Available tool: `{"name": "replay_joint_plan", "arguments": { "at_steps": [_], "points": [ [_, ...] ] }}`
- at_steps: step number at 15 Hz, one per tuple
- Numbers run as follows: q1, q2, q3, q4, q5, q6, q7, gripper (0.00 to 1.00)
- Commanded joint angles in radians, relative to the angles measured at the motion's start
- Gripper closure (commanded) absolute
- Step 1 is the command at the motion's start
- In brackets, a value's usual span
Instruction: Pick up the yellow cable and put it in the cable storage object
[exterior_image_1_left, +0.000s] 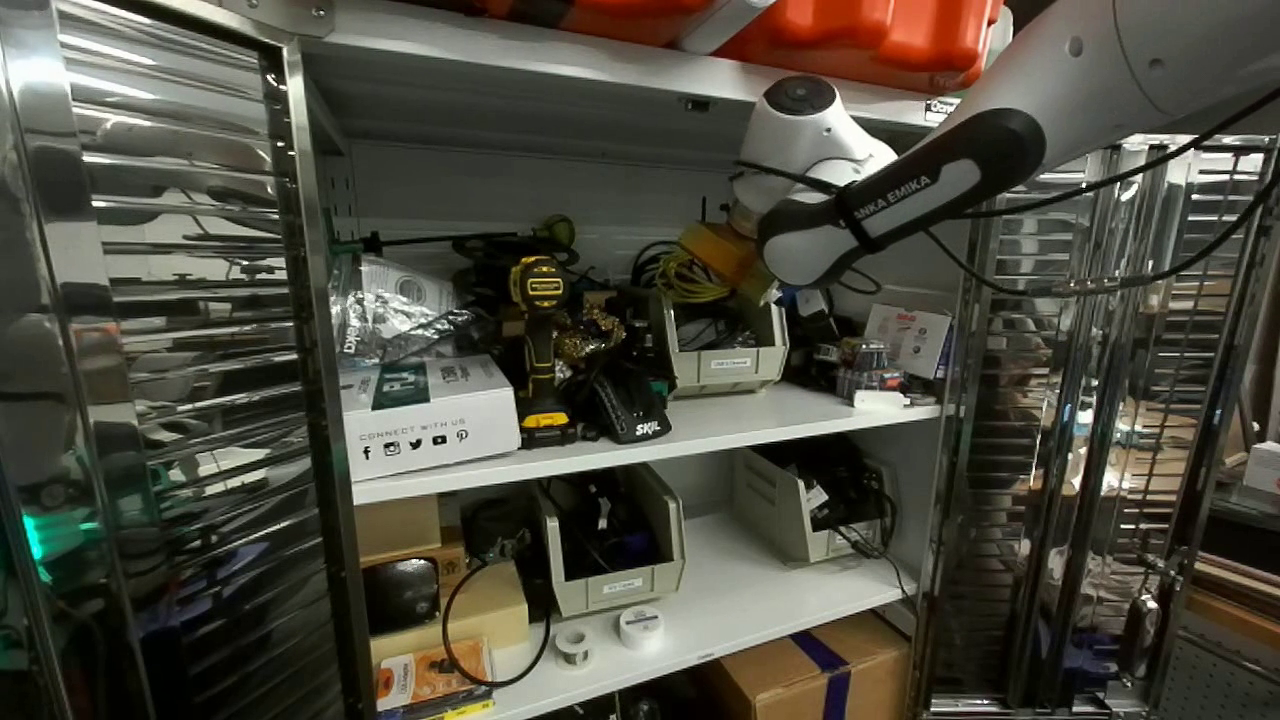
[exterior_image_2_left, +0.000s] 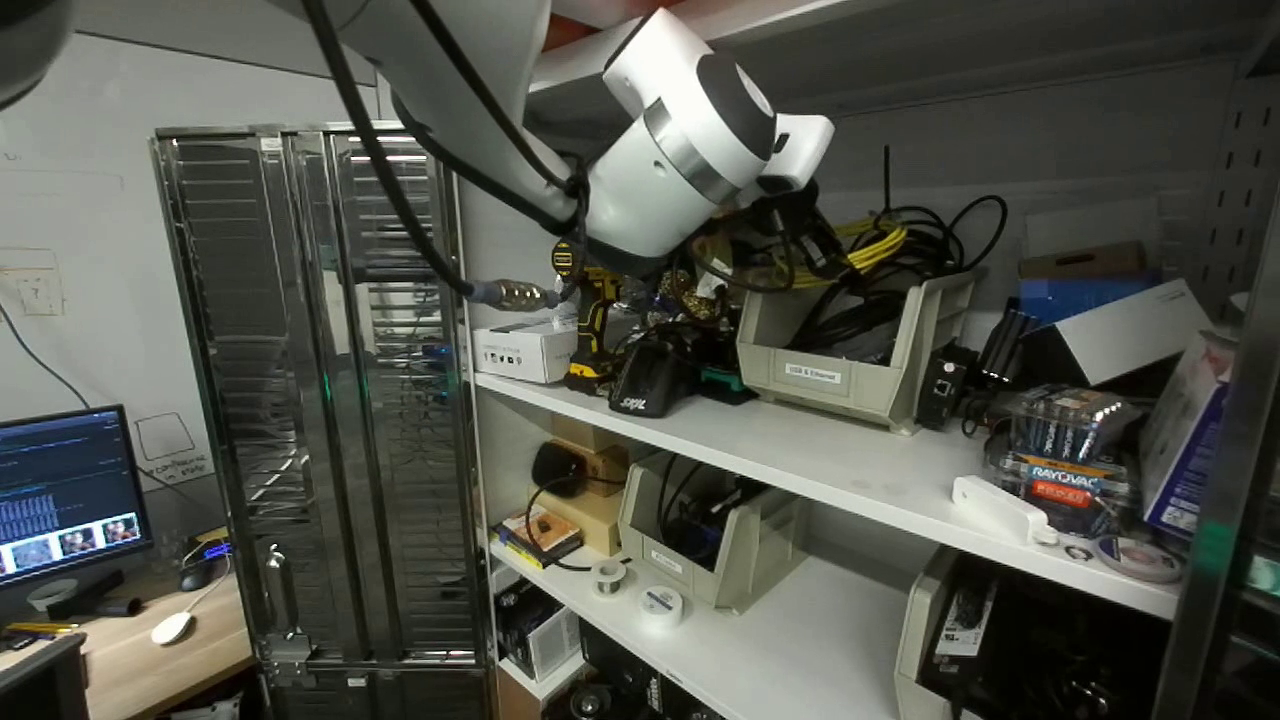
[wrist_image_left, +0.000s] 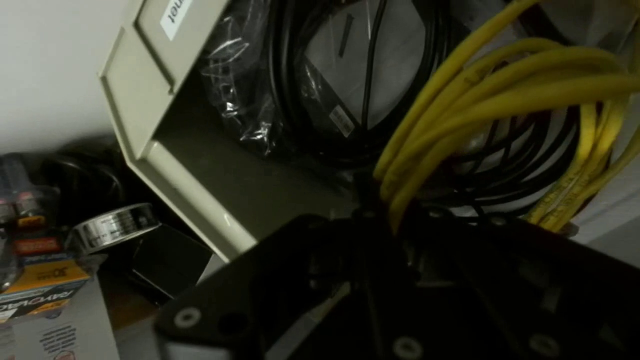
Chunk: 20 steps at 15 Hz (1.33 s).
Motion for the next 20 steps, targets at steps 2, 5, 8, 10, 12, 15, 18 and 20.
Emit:
{"name": "replay_joint_plan", "arguments": {
  "at_steps": [2, 5, 8, 10, 12, 15, 18, 20],
  "points": [
    [0.024, 0.037, -0.015, 0.088, -0.041, -0.091, -0.005, 0.98],
    [0.016, 0.038, -0.002, 0.084, -0.035, -0.122, -0.049, 0.64],
    [0.016, 0.033, 0.001, 0.077, -0.038, -0.129, -0.087, 0.55],
    [0.064, 0.021, -0.060, 0.064, 0.015, -0.118, -0.136, 0.38],
    [0.075, 0.004, -0.070, 0.041, 0.040, -0.114, -0.170, 0.23],
    [0.095, -0.032, -0.078, -0.007, 0.069, -0.113, -0.220, 0.02],
    [0.078, -0.082, -0.036, -0.070, 0.017, -0.114, -0.229, 0.00],
    [0.083, -0.120, -0.035, -0.114, -0.006, -0.104, -0.241, 0.00]
  ]
}}
